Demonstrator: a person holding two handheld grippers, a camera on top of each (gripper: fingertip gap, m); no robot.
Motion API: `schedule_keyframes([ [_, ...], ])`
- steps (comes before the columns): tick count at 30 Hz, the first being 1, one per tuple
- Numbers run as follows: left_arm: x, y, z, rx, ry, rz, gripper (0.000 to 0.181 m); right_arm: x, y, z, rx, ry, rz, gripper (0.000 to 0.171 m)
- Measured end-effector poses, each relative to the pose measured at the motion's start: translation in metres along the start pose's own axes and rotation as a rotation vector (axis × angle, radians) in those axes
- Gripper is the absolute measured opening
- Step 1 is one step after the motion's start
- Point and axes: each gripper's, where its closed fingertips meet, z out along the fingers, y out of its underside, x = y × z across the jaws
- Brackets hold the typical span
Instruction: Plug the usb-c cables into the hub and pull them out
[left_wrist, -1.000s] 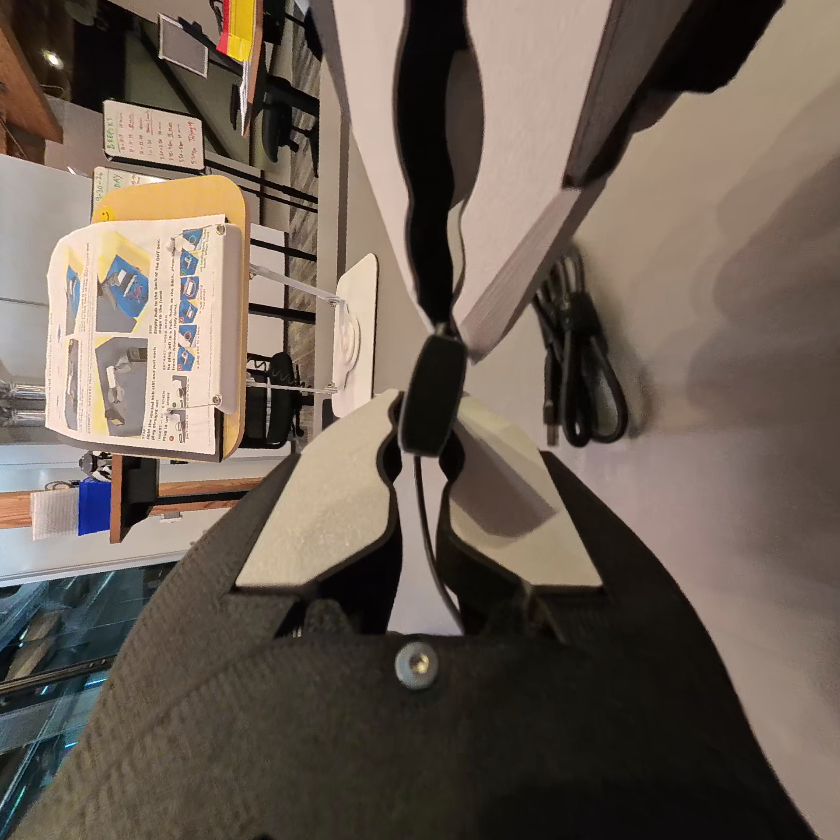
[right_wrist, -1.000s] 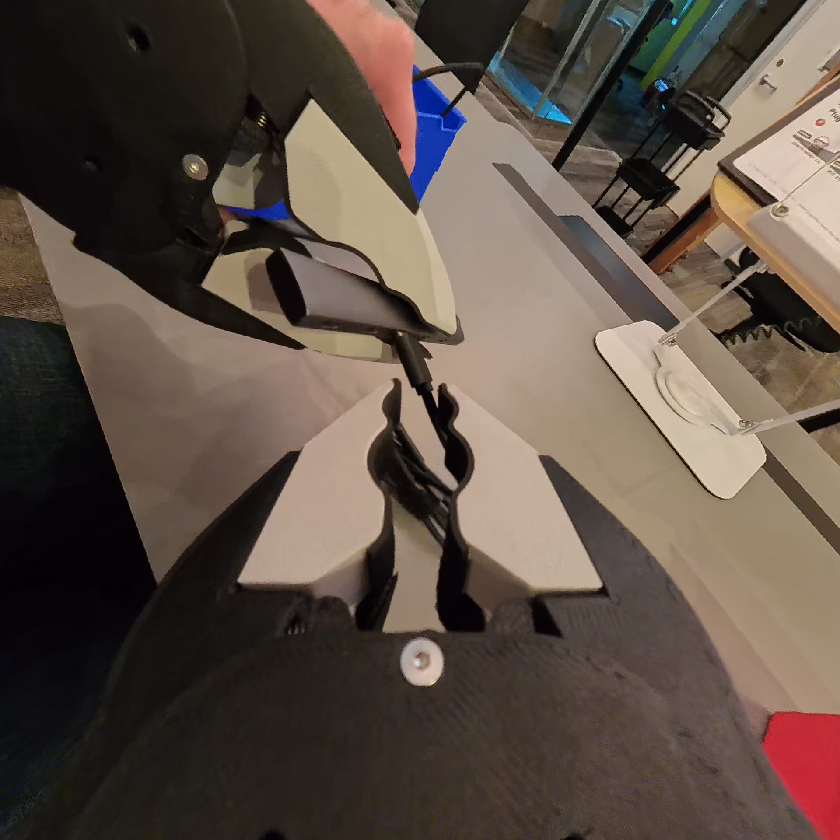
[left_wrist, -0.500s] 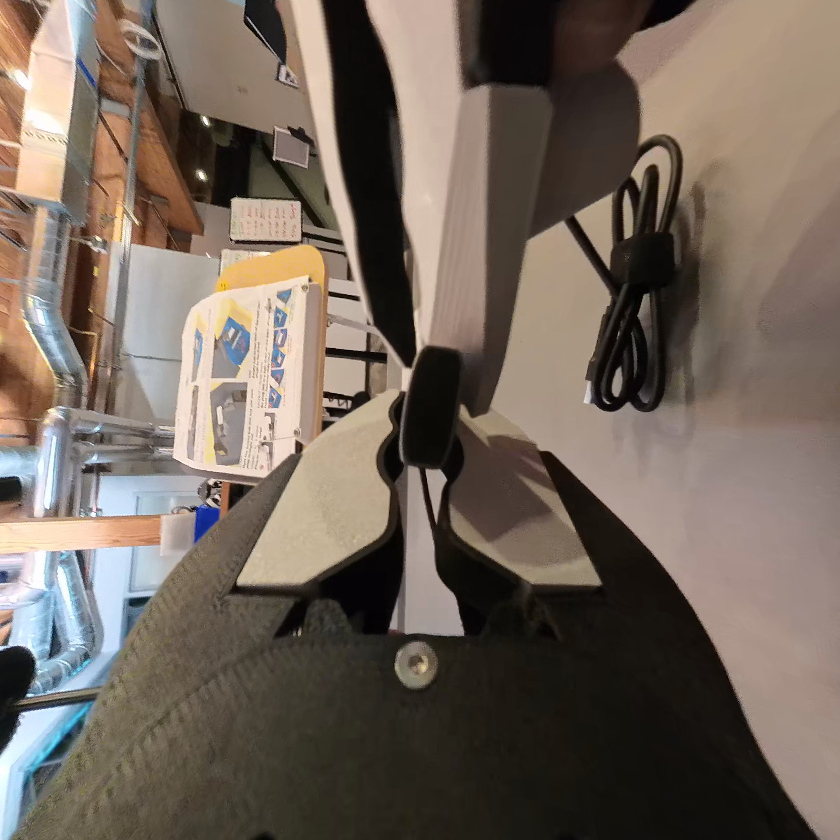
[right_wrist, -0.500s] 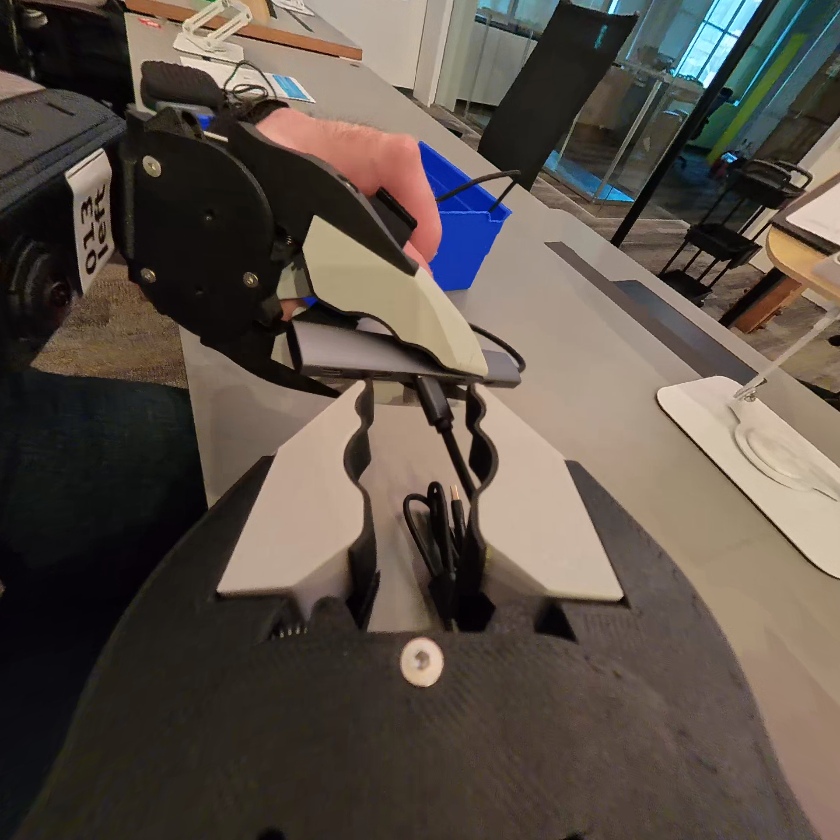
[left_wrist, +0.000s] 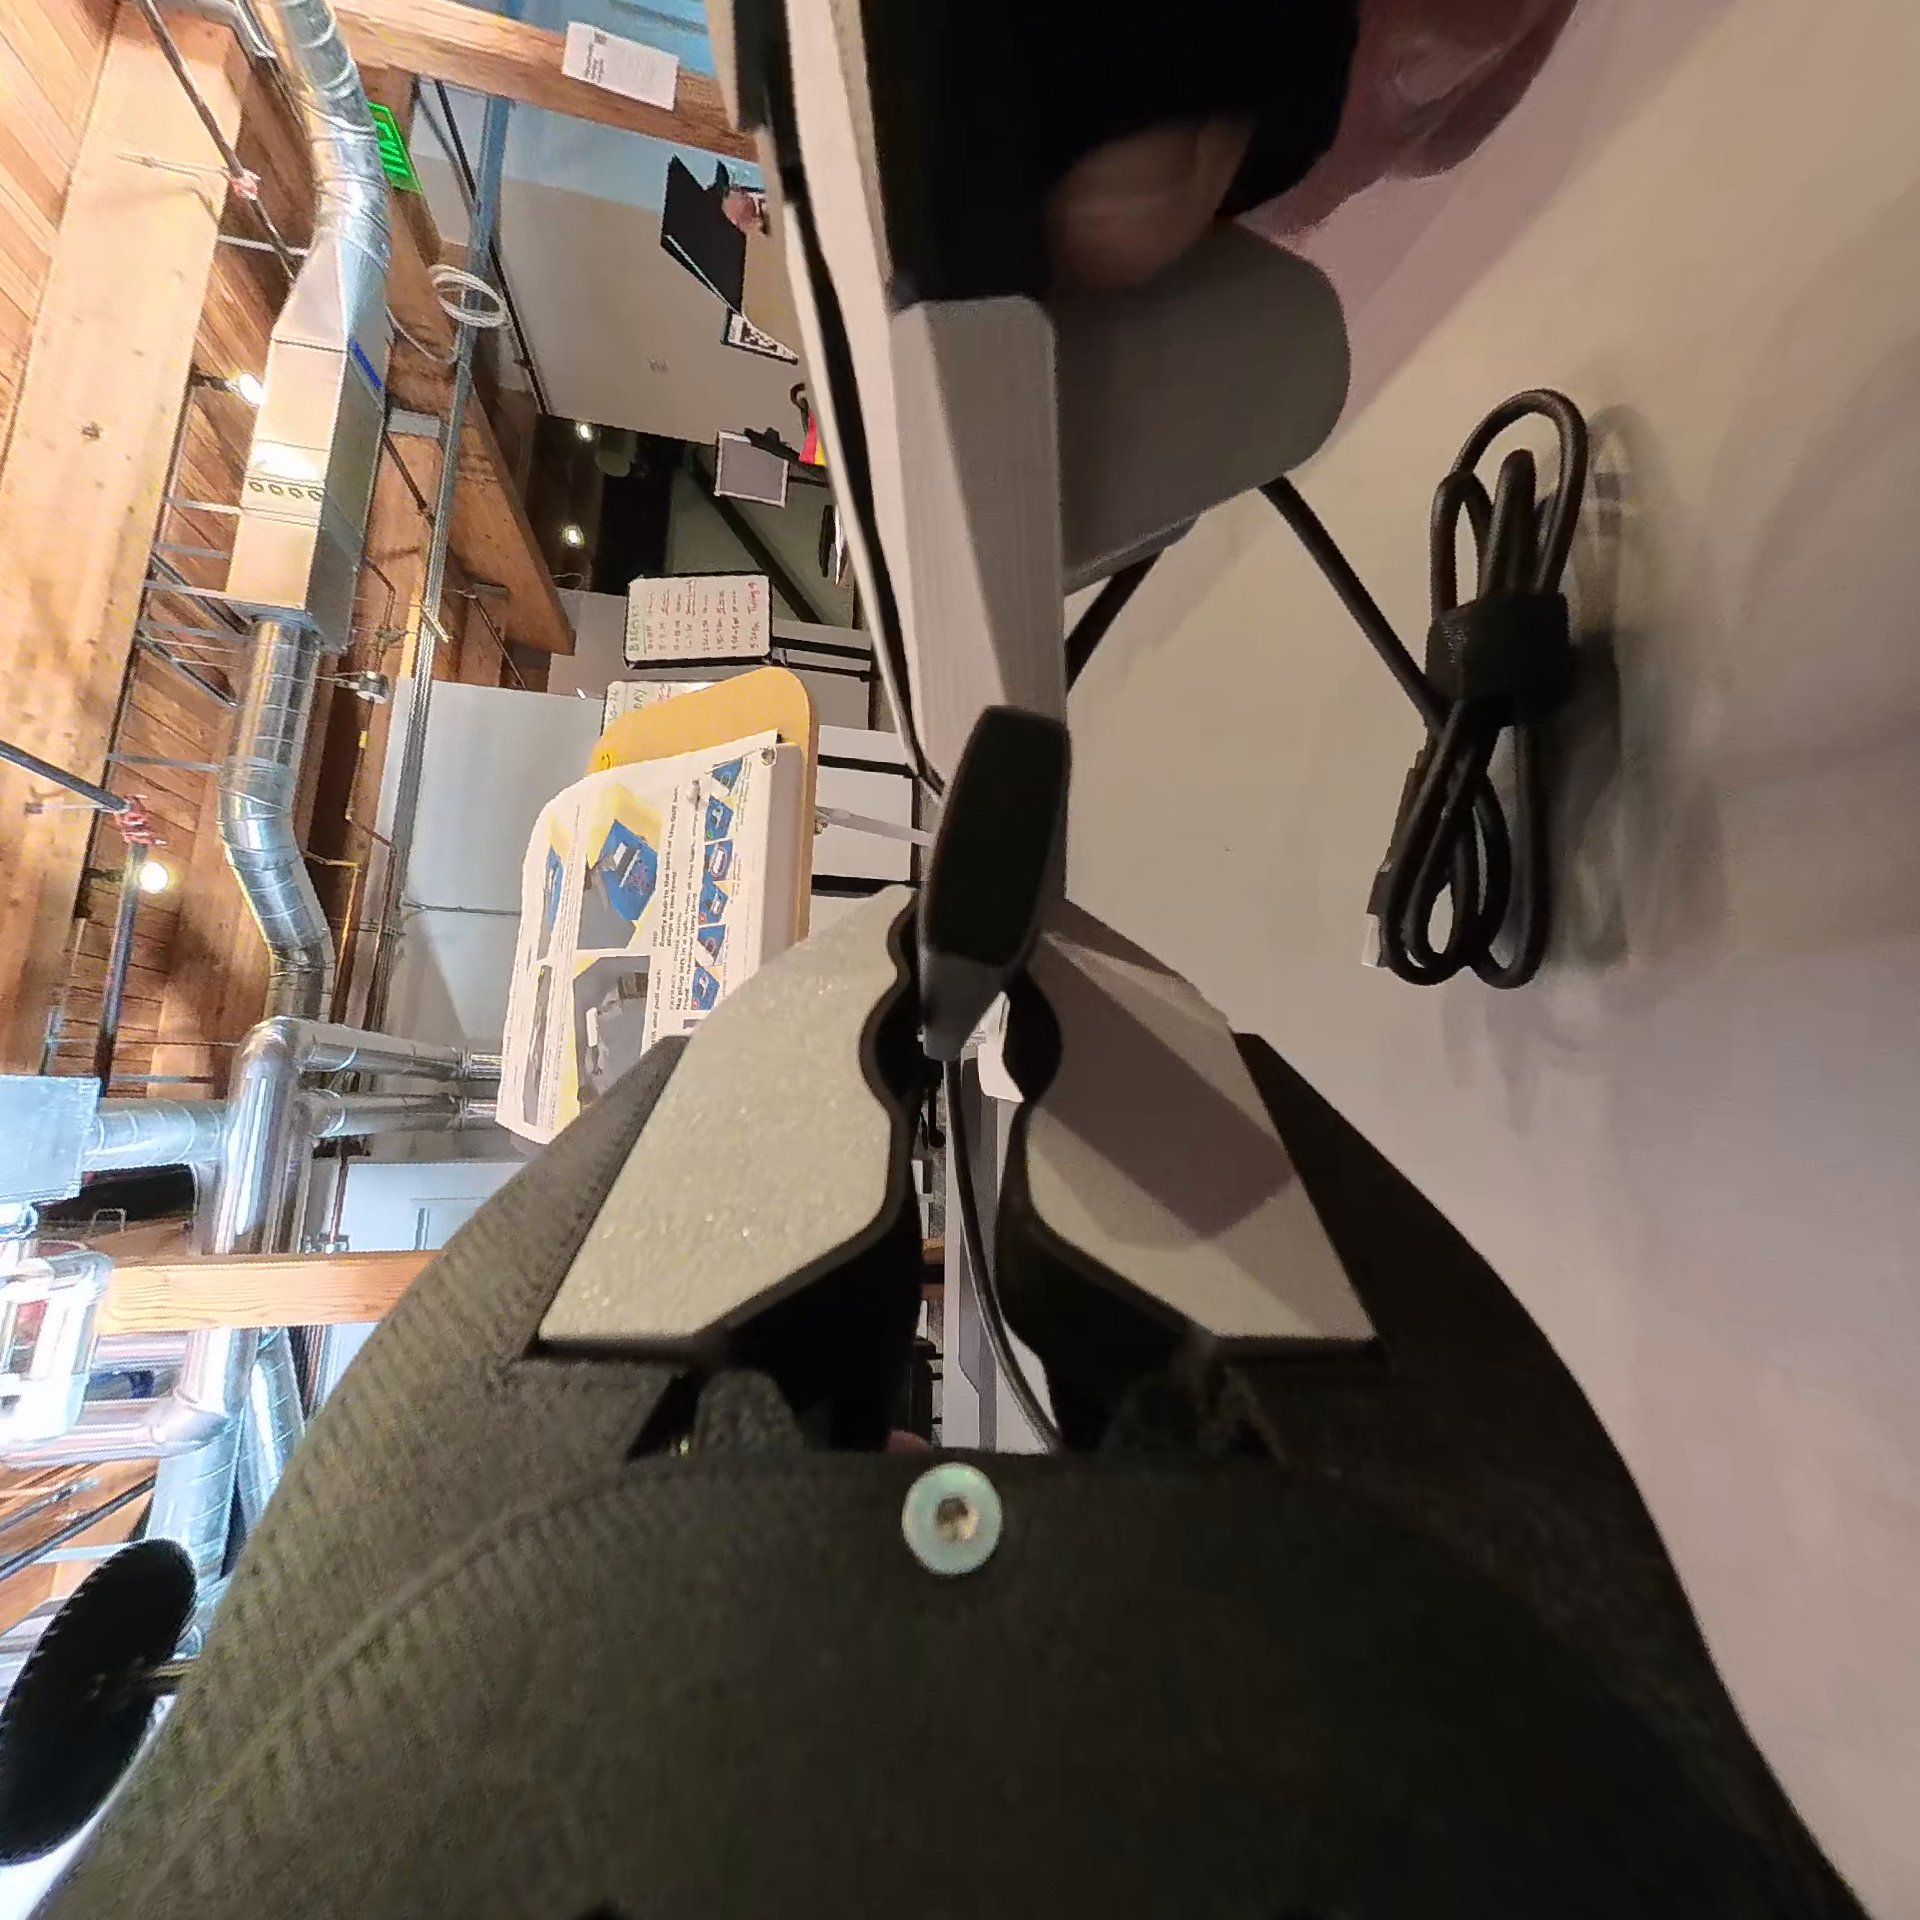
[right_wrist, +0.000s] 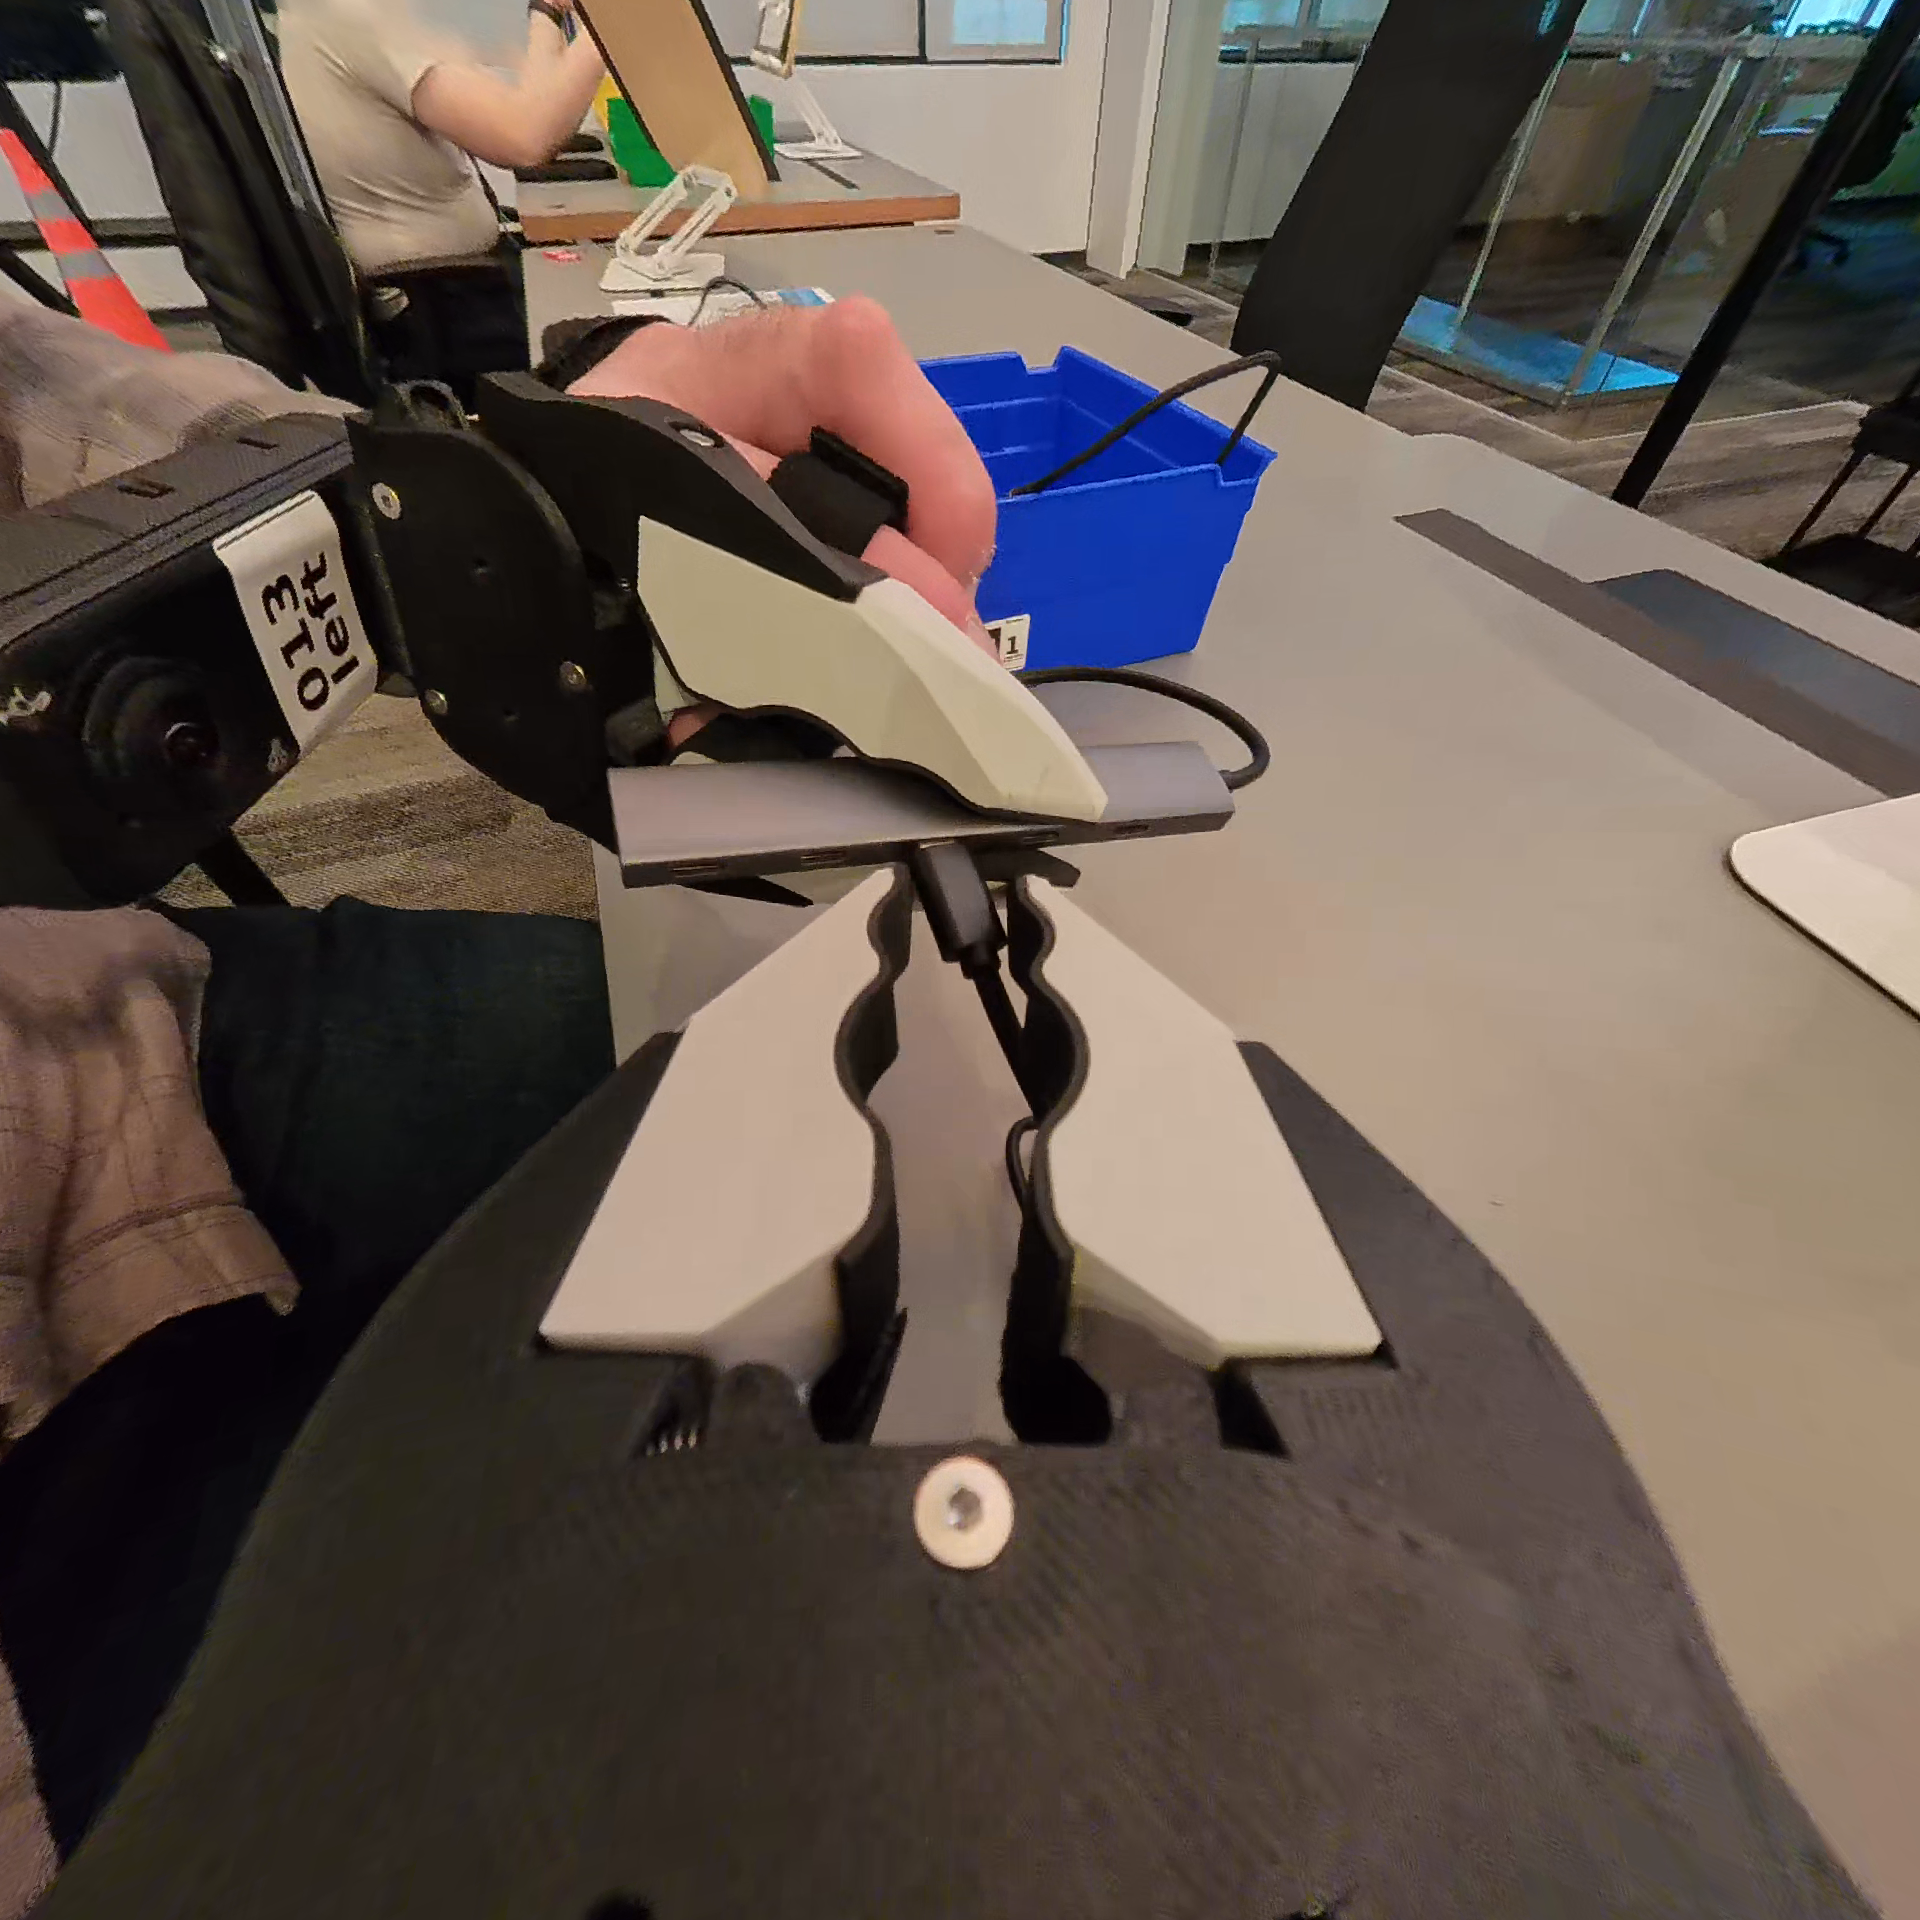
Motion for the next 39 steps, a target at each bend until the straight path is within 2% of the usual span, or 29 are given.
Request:
schedule_keyframes([
  [5,0.0,0.0,-0.001,0.015,-0.002,-0.002,0.011,-0.004,0.0,0.0,-0.002,-0.035,0.023,0.021],
  [7,0.001,-0.001,-0.001,0.022,0.005,-0.009,0.011,-0.003,0.001,0.0,-0.015,-0.02,0.001,0.014],
  [24,0.0,0.007,0.002,-0.028,0.043,-0.105,0.019,0.012,0.004,0.002,-0.109,0.135,-0.059,0.01],
  [33,0.008,0.014,0.007,-0.093,0.069,-0.09,0.012,0.015,0.012,0.005,-0.174,0.176,-0.062,0.009],
  [39,0.012,0.013,0.006,-0.081,0.086,-0.1,0.011,0.013,0.01,0.005,-0.161,0.157,-0.054,0.01],
])
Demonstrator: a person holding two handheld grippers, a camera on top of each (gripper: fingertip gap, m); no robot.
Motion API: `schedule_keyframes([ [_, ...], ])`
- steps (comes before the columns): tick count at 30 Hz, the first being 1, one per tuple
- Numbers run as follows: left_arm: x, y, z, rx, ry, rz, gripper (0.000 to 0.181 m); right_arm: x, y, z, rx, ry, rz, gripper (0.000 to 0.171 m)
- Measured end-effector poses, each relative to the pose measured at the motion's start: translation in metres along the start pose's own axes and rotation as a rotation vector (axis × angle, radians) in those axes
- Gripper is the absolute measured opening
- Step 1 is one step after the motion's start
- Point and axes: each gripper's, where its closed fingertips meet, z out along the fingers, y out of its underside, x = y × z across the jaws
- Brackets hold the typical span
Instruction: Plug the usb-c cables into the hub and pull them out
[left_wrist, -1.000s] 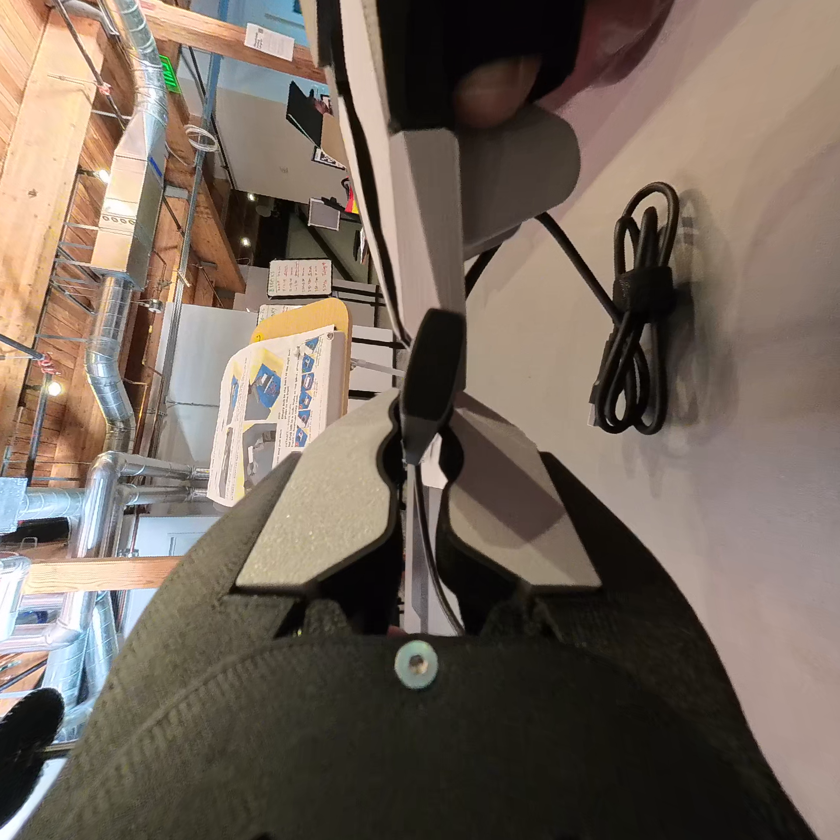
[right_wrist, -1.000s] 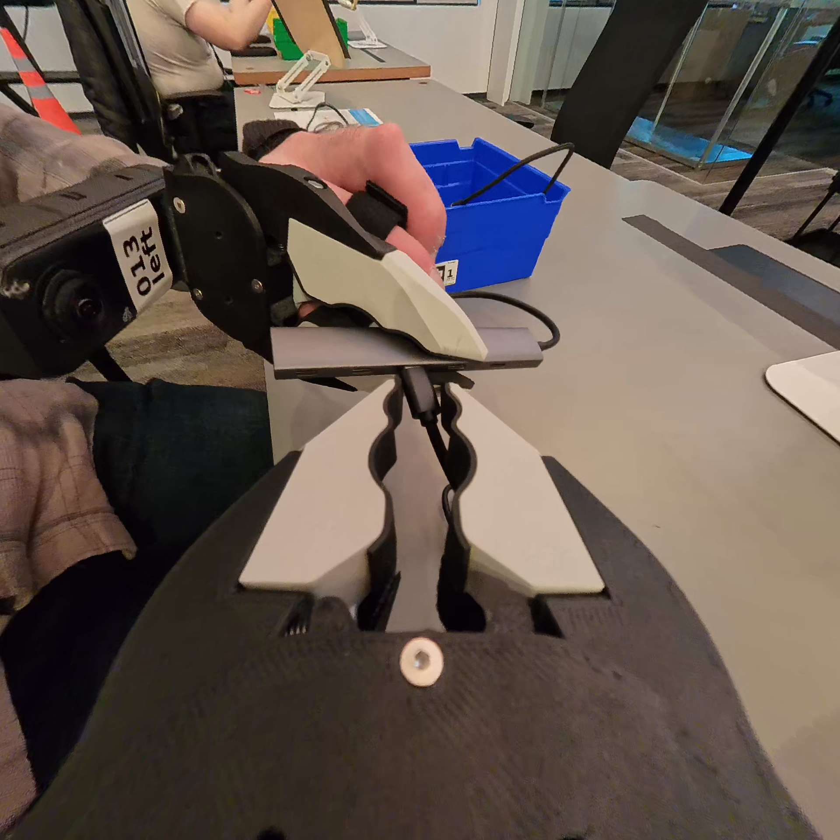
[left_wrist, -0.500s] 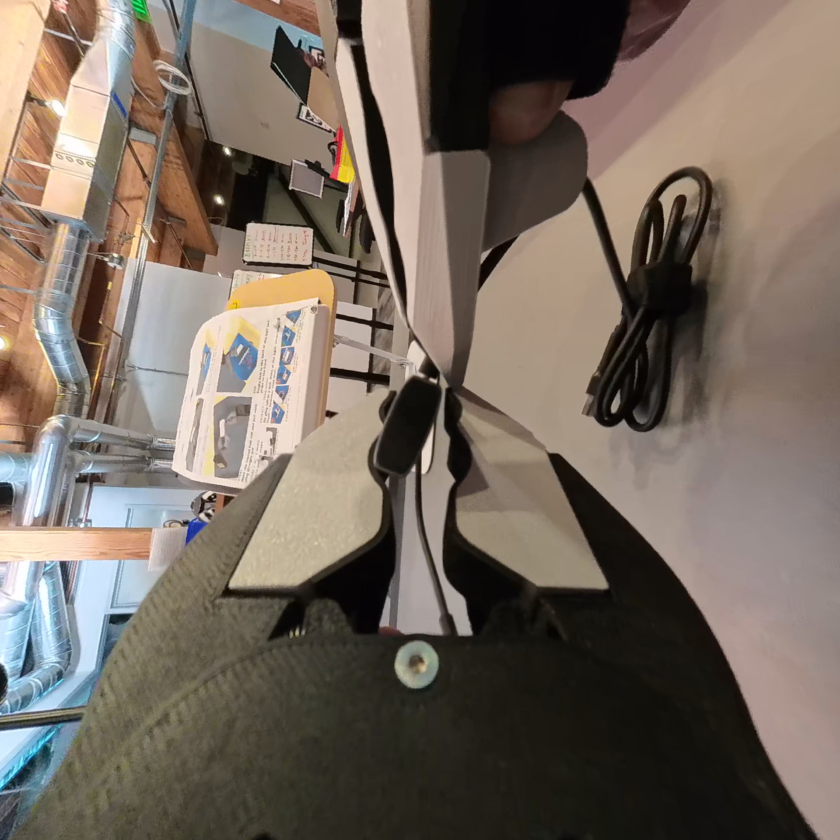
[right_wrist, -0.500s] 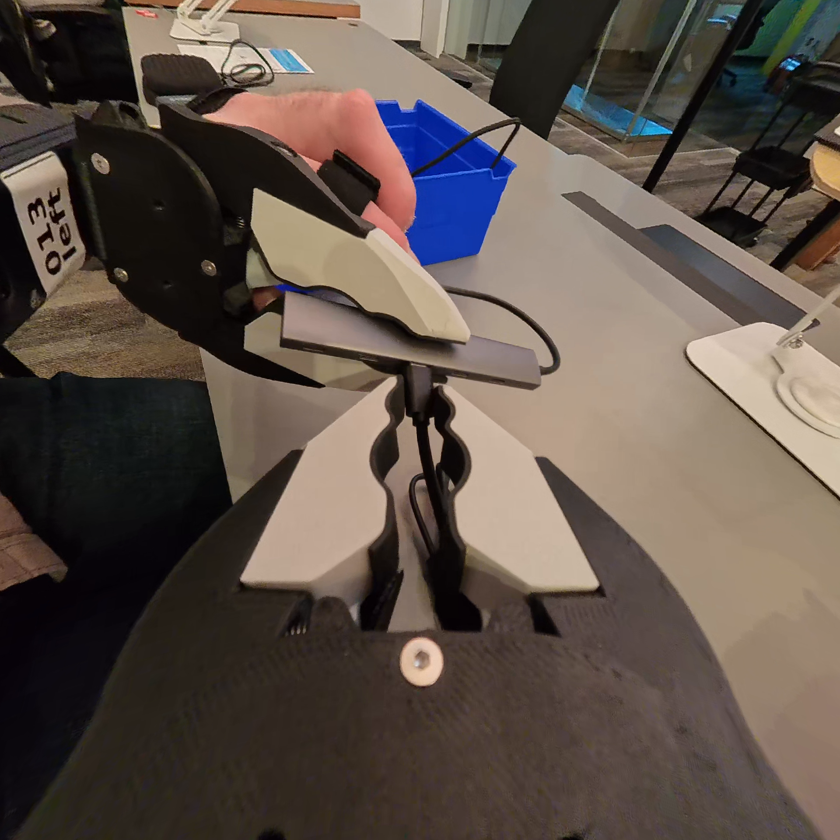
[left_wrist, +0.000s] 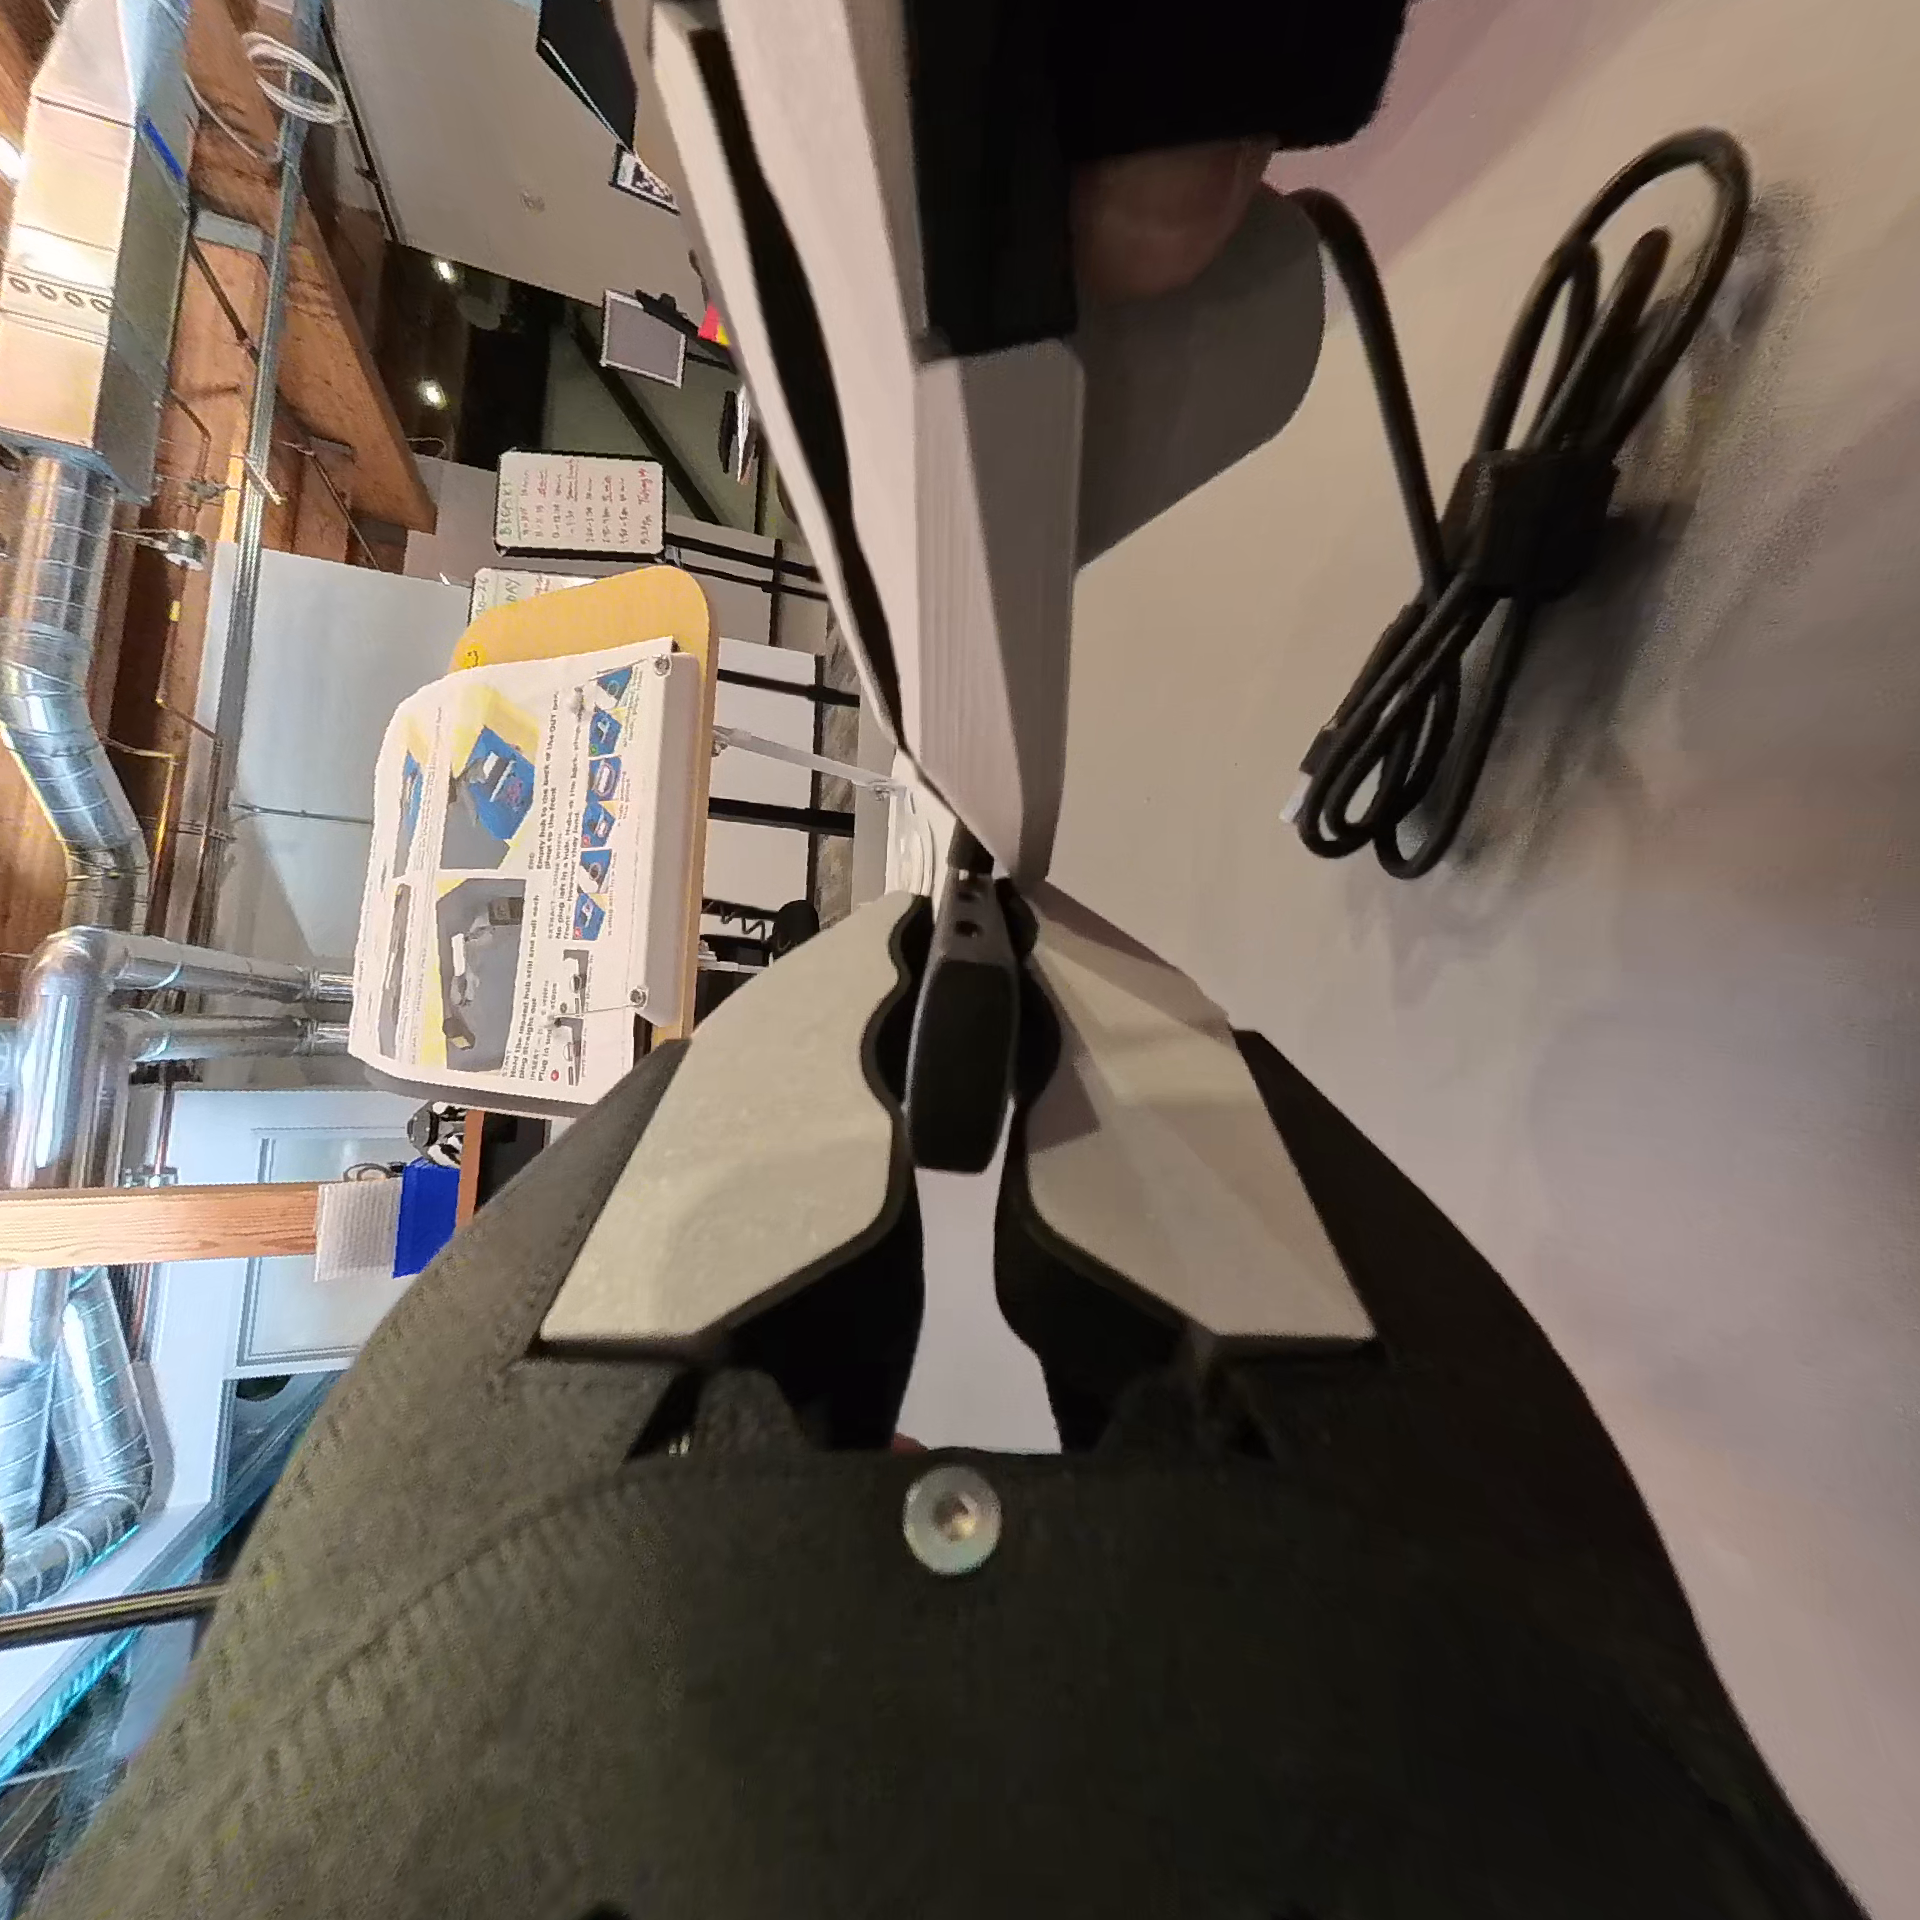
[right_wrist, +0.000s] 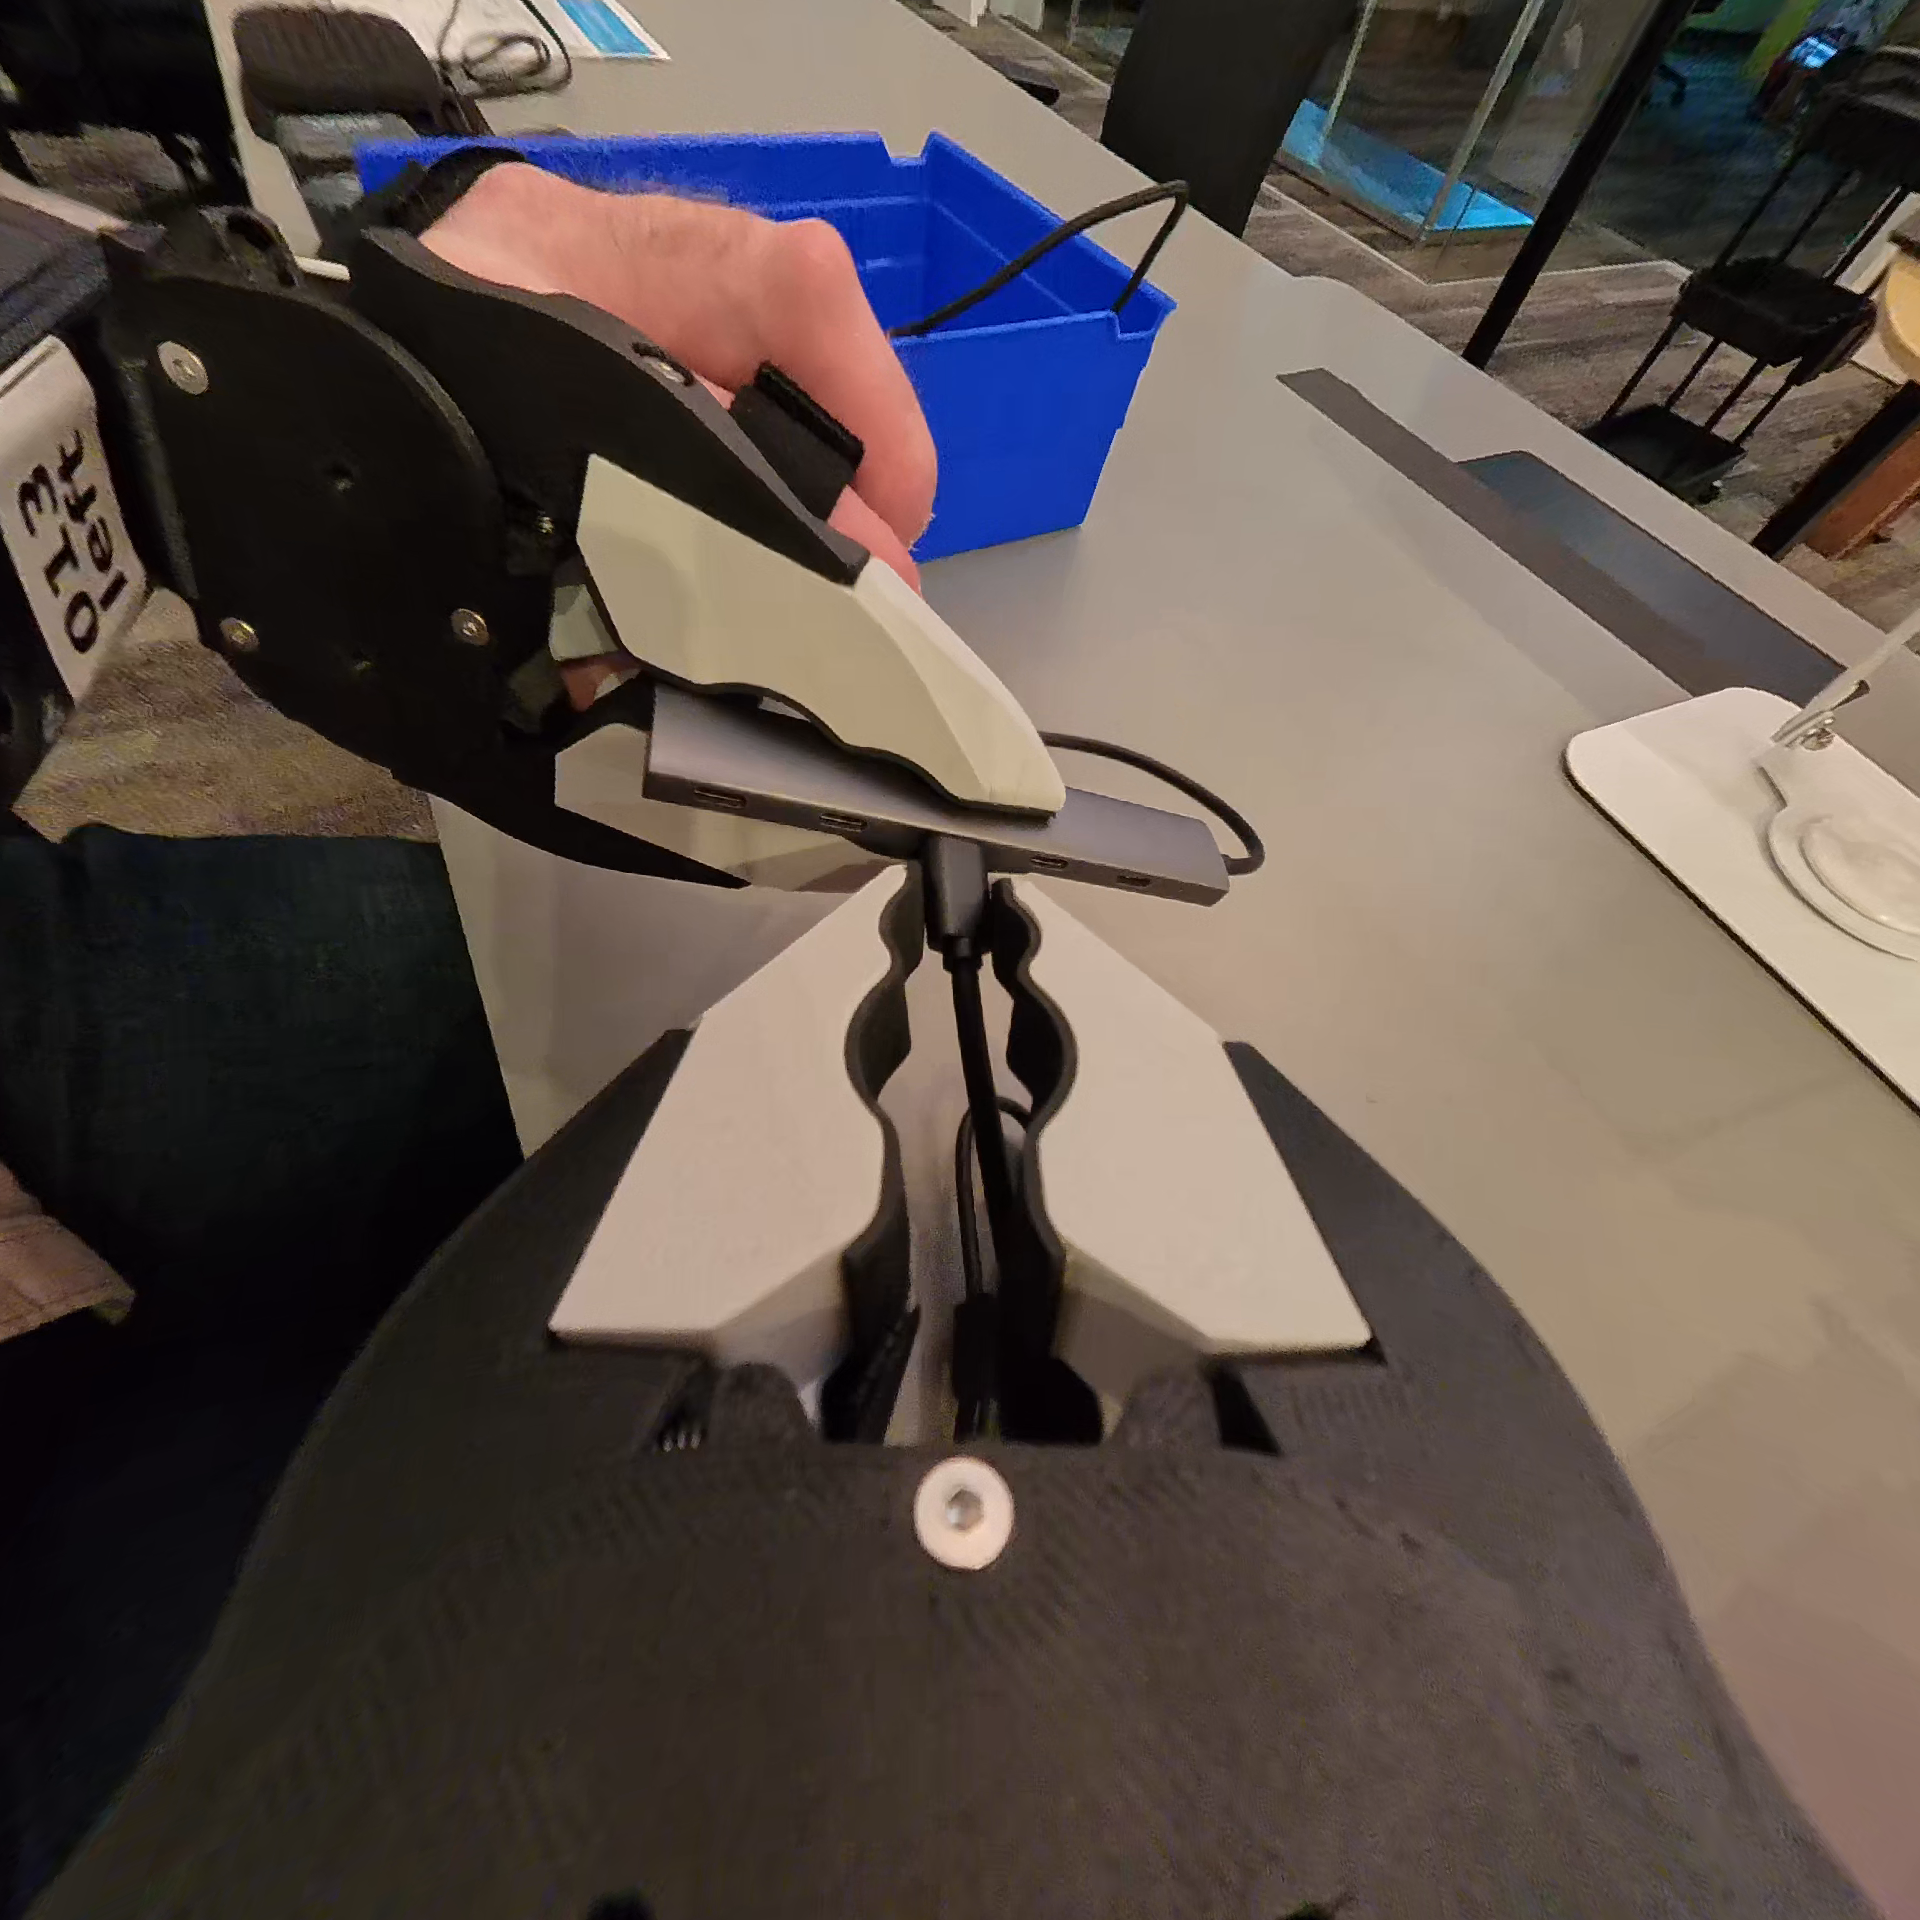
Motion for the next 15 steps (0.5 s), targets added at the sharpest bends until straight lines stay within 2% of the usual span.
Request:
schedule_keyframes([
  [5,-0.0062,-0.0046,-0.0037,0.037,-0.032,-0.002,0.01,-0.0025,-0.0078,-0.0051,0.088,-0.078,0.09,0.011],
  [11,-0.0078,-0.0067,-0.0043,0.043,-0.058,0.021,0.01,-0.0084,-0.0037,-0.0005,0.06,-0.119,0.128,0.019],
  [15,-0.0105,-0.0071,-0.0053,0.045,-0.072,0.027,0.01,-0.0059,-0.0086,-0.0029,0.09,-0.107,0.13,0.01],
])
